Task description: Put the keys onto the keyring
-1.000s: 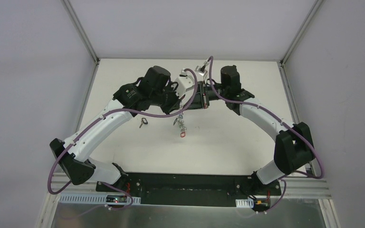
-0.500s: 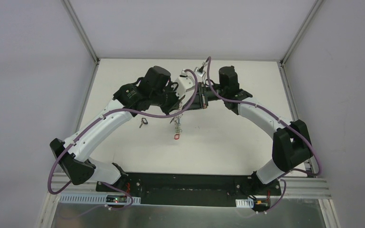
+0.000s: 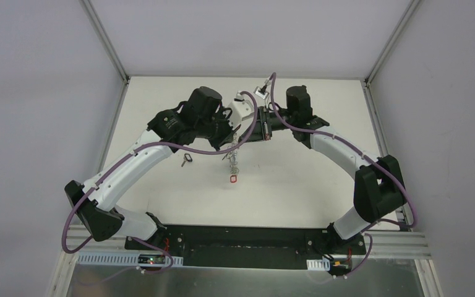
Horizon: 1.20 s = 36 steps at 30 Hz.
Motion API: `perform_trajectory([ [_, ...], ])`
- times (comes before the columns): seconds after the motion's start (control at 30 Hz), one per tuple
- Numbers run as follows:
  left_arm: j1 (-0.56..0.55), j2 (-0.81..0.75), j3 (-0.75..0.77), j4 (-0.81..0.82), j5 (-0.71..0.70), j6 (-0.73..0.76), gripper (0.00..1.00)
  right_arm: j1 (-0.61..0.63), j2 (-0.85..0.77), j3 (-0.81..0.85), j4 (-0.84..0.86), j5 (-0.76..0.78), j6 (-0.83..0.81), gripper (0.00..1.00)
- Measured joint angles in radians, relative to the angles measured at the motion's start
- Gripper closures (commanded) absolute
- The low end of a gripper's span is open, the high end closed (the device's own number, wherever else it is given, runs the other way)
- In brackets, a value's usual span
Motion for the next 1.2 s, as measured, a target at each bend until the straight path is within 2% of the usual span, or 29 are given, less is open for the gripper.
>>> perform_trajectory([
  [0.57, 0.0, -0.003, -0.002, 0.001, 0.009, 0.014, 1.0, -0.011, 0.014, 0.002, 0.018, -0.001, 0.038, 1.0],
  [1.0, 0.0, -0.003, -0.002, -0.007, 0.016, 0.025, 1.0, -0.003, 0.063, -0.004, 0.109, -0.037, 0.123, 1.0],
  [1.2, 0.0, -0.011, -0.014, -0.006, 0.037, 0.042, 1.0, 0.003, 0.068, -0.047, 0.209, -0.068, 0.19, 0.92],
])
